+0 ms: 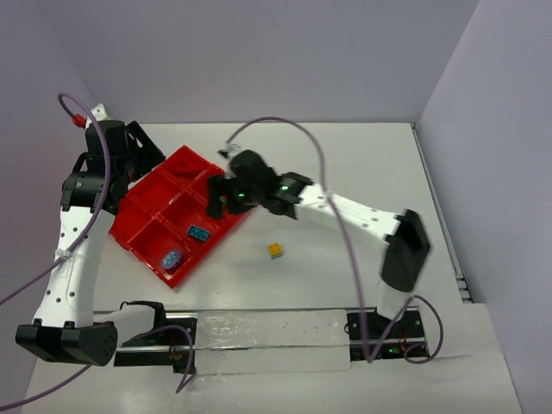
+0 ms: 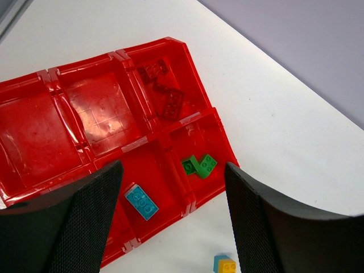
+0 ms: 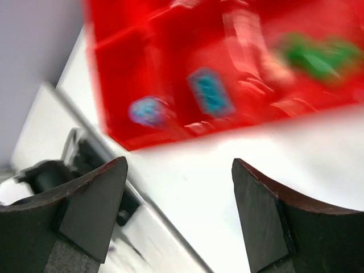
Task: Sort the legos into containers by color
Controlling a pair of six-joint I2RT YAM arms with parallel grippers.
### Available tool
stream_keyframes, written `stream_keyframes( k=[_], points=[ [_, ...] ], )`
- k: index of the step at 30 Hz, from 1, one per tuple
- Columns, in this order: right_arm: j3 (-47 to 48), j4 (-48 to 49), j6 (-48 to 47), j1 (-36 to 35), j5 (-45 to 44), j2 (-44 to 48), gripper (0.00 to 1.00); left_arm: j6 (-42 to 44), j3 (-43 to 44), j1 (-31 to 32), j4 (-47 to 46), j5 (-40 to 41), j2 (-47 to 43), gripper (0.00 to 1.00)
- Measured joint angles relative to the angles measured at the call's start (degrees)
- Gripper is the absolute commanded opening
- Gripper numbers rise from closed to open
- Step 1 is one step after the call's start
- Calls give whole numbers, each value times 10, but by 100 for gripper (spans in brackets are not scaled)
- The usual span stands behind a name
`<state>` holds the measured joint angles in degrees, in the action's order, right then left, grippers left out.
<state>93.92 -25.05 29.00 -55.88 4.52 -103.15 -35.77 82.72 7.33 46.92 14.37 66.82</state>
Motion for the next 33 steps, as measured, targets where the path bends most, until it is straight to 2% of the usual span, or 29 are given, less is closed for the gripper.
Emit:
stream_keyframes(
  k=[3, 7, 9, 13, 16, 21, 33],
  points=[
    [-140, 4, 11, 47, -38, 141, 81, 0, 0, 0, -1, -7, 1, 79],
    [-277, 1, 31, 82, -89, 255, 82, 0, -8, 0, -9, -19, 2, 79],
    [-336, -1, 45, 81, -97, 274, 82, 0, -12, 0, -9, -27, 5, 79],
    [-417, -14, 65, 76, -98, 253, 85, 0, -16, 0, -10, -40, 15, 79],
    [-428, -19, 67, 69, -102, 237, 87, 2, -20, 0, -11, -47, 18, 79],
    [-395, -10, 54, 43, -112, 196, 86, 4, -26, 0, -11, -57, 22, 79],
    [-338, 7, 22, 32, -114, 104, 77, 9, -28, 0, -13, -61, 25, 79]
  ],
)
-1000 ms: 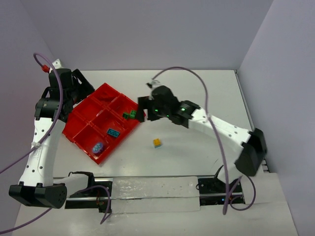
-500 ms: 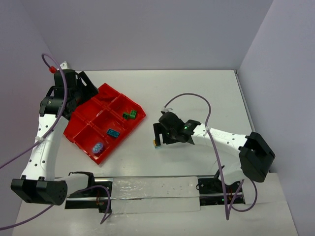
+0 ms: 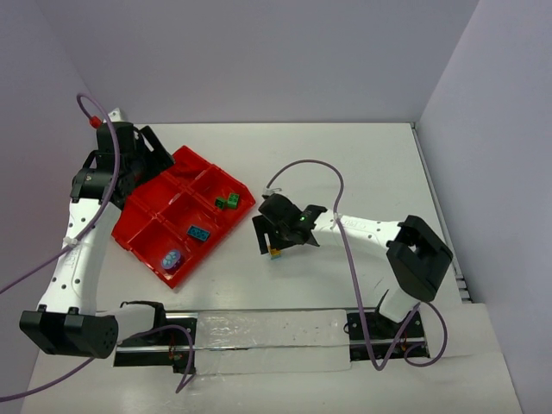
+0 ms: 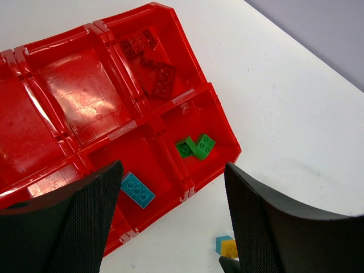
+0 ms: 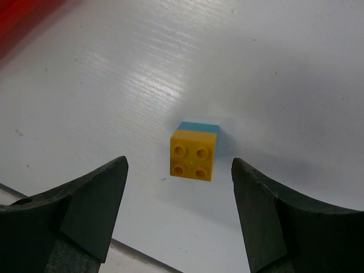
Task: Sort the legos into containers by color
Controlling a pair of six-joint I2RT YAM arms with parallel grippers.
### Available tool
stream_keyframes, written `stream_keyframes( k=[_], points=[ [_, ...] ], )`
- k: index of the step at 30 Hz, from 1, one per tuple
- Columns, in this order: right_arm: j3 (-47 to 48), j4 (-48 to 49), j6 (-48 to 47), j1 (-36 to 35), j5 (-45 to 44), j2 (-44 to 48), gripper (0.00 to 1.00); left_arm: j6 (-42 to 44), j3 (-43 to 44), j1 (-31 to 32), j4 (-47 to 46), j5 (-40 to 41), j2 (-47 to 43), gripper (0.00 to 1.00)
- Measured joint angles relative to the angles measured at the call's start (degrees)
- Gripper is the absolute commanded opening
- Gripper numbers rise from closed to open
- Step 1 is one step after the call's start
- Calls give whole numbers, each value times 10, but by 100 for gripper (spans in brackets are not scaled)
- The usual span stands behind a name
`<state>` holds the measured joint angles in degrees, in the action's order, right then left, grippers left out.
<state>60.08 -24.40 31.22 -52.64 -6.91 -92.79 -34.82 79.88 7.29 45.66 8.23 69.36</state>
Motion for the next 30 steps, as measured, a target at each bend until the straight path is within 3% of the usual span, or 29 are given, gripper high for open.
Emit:
stream_keyframes(
  k=[7, 15, 24, 30],
  points=[
    [6, 9, -5, 0, 3, -20, 74, 4, -9, 0, 0, -1, 0, 81],
    [20, 14, -9, -1, 2, -47, 59, 10, -9, 0, 0, -1, 4, 81],
    [20, 12, -9, -3, 1, -51, 66, 10, -13, 0, 0, -1, 4, 82],
    [20, 12, -9, -5, -2, -51, 52, 10, -17, 0, 0, 0, 4, 82]
  ],
)
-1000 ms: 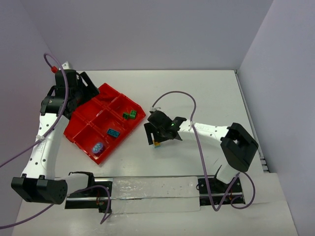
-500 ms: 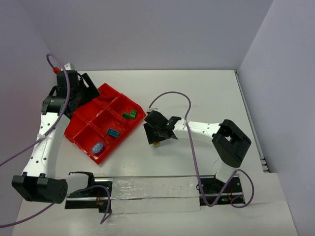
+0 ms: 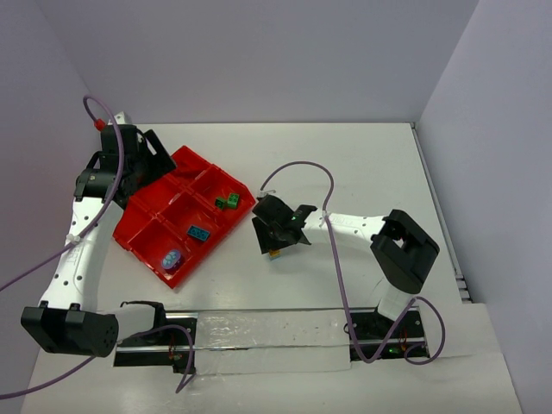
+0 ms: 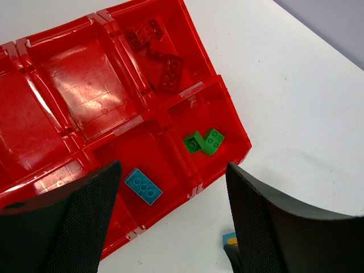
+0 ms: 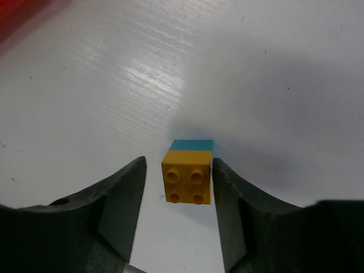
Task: Sort the legos into containers by color
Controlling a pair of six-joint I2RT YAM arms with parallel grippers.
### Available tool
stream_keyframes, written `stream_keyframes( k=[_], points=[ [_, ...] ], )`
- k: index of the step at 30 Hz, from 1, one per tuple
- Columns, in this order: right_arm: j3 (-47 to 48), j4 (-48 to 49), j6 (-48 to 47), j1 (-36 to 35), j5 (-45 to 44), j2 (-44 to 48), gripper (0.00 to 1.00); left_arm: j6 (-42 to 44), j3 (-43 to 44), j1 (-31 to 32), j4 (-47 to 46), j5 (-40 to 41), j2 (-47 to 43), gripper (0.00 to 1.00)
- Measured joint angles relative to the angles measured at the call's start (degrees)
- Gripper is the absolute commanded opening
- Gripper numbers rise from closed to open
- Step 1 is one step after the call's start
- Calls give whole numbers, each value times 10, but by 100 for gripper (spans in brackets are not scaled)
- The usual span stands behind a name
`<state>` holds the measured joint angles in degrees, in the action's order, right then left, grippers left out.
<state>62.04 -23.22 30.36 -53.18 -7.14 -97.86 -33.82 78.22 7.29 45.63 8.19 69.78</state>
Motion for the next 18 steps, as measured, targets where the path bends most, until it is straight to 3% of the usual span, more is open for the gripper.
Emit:
stream_keyframes(
  k=[4, 7, 11, 18],
  points=[
    [0, 0, 0, -2, -3, 0, 54, 0, 0, 0, 0, 0, 0, 82],
    [0, -1, 0, -4, -5, 0, 71, 0, 0, 0, 0, 0, 0, 82],
    [0, -4, 0, -7, -11, 0, 80, 0, 0, 0, 0, 0, 0, 82],
    [0, -14, 0, -17, -13, 4, 75, 0, 0, 0, 0, -1, 0, 82]
  ],
)
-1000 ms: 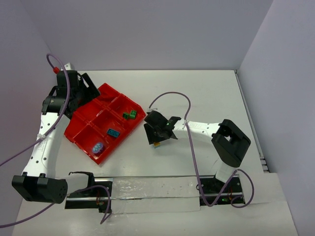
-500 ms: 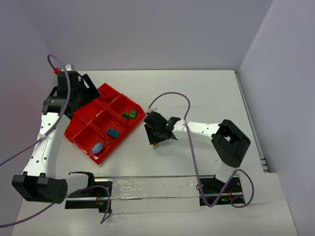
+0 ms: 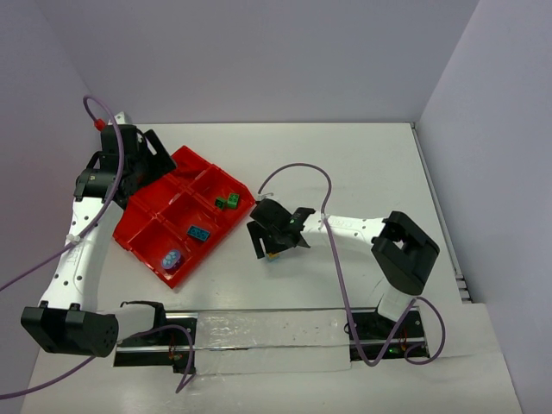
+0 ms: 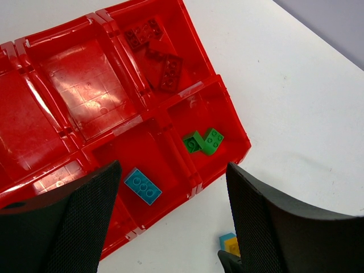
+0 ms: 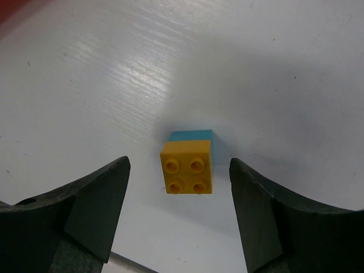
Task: Sort the legos into containers by color
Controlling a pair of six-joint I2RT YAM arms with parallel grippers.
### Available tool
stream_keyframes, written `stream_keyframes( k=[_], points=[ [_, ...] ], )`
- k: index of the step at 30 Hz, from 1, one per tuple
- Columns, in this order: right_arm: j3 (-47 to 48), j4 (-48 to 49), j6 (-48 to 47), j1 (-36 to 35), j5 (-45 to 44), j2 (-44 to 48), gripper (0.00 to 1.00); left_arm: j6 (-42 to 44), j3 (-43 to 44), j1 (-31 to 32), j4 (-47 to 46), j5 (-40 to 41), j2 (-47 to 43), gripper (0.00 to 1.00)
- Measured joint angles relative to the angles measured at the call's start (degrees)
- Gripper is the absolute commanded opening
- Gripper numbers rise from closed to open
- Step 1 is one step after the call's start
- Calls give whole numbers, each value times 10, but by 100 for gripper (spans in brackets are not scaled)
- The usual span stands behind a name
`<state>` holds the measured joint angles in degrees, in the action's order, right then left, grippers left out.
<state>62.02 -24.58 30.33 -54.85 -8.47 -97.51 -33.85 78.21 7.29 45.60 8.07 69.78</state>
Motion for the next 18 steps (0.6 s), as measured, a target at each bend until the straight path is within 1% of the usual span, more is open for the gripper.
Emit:
stream_keyframes(
  k=[4, 7, 11, 16, 18],
  points=[
    [0, 0, -1, 0, 3, 4, 67, 0, 0, 0, -1, -4, 0, 82],
    [0, 0, -2, 0, 3, 4, 66, 0, -4, 0, -4, -4, 0, 83],
    [0, 0, -2, -2, 3, 4, 70, 0, -10, 0, -6, -4, 0, 83],
    [0, -1, -4, -5, 2, 4, 70, 0, -15, 0, -13, -6, 0, 82],
    [0, -2, -5, -7, 1, 4, 68, 0, -20, 0, -18, -9, 0, 82]
  ],
)
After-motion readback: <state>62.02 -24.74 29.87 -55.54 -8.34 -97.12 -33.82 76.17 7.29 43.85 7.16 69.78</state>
